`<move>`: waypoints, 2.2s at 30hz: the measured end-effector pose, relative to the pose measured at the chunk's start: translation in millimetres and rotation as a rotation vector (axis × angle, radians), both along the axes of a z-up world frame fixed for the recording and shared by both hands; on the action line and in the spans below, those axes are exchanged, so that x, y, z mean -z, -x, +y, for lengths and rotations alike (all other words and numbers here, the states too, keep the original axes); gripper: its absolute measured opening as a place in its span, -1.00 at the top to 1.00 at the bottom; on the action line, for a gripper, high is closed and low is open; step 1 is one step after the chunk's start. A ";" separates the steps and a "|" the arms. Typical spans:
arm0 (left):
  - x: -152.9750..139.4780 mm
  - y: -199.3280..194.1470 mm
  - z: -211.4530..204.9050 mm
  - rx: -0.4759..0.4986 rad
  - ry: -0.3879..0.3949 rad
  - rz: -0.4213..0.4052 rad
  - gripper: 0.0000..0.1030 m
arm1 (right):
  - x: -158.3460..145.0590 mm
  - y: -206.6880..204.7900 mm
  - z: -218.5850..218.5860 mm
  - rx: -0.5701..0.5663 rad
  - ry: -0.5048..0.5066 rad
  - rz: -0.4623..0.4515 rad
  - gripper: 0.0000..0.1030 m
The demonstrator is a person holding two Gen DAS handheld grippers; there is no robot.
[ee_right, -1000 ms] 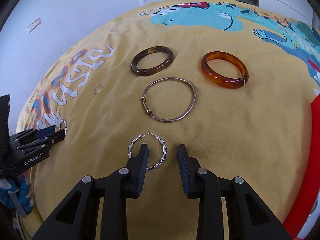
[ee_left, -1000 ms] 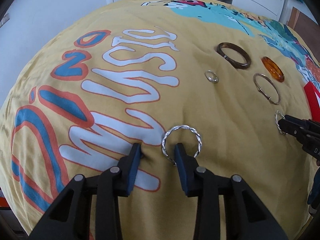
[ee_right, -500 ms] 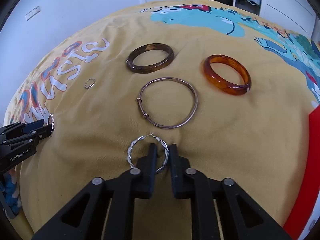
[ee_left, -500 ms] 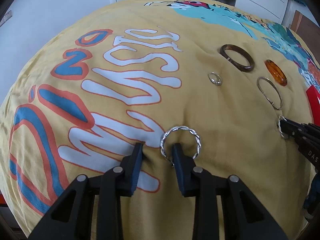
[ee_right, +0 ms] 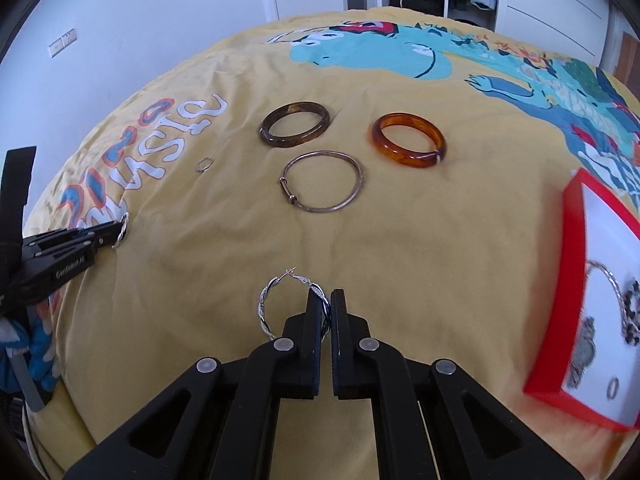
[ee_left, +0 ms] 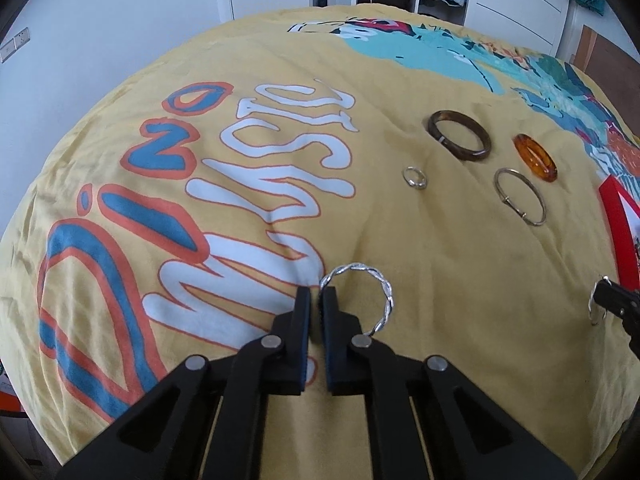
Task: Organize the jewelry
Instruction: 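Grasp a twisted silver hoop earring with the left tool while the right tool grasps the other hoop, then carry both hoop earrings with both tools toward the red box, then open both tools to drop the hoop earrings into the red box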
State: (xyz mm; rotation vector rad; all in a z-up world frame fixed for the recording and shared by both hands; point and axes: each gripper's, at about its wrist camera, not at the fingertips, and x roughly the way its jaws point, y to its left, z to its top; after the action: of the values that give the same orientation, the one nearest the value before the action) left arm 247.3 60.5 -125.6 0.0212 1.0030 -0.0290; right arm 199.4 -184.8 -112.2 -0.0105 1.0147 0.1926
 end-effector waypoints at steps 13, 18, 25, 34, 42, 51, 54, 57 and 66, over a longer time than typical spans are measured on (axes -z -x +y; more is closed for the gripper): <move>-10.4 35.2 7.0 0.010 0.147 0.024 0.94 | -13.4 57.4 -12.0 0.035 0.009 0.006 0.93; -10.4 56.4 -3.1 0.039 0.190 0.034 0.94 | -18.8 74.8 -17.0 0.046 0.017 -0.001 0.93; -30.8 70.5 -24.3 0.087 0.227 0.009 0.94 | -32.6 96.9 -33.7 0.083 0.000 -0.032 0.93; -61.9 62.3 -95.3 0.216 0.254 -0.015 0.94 | -52.5 114.7 -102.2 0.204 -0.009 -0.083 0.93; -80.4 36.8 -213.8 0.404 0.264 -0.022 0.94 | -65.4 103.4 -203.0 0.341 0.019 -0.110 0.93; -84.2 -2.6 -349.3 0.589 0.249 -0.029 0.94 | -59.8 50.5 -278.2 0.376 0.042 -0.112 0.93; -73.7 -16.9 -382.8 0.615 0.216 -0.023 0.94 | -51.9 29.6 -294.8 0.369 0.045 -0.105 0.93; -57.2 -31.0 -410.1 0.621 0.178 -0.006 0.94 | -42.2 6.9 -307.9 0.360 0.049 -0.091 0.93; -19.1 -53.2 -444.9 0.620 0.073 0.029 0.93 | -8.4 -41.8 -324.0 0.317 0.077 -0.002 0.93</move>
State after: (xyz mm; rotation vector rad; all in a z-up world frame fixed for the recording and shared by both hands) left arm 300.5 -384.4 -106.5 0.2653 0.9915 -0.6336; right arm 241.2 -508.8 -103.7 0.0798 1.0072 -0.1359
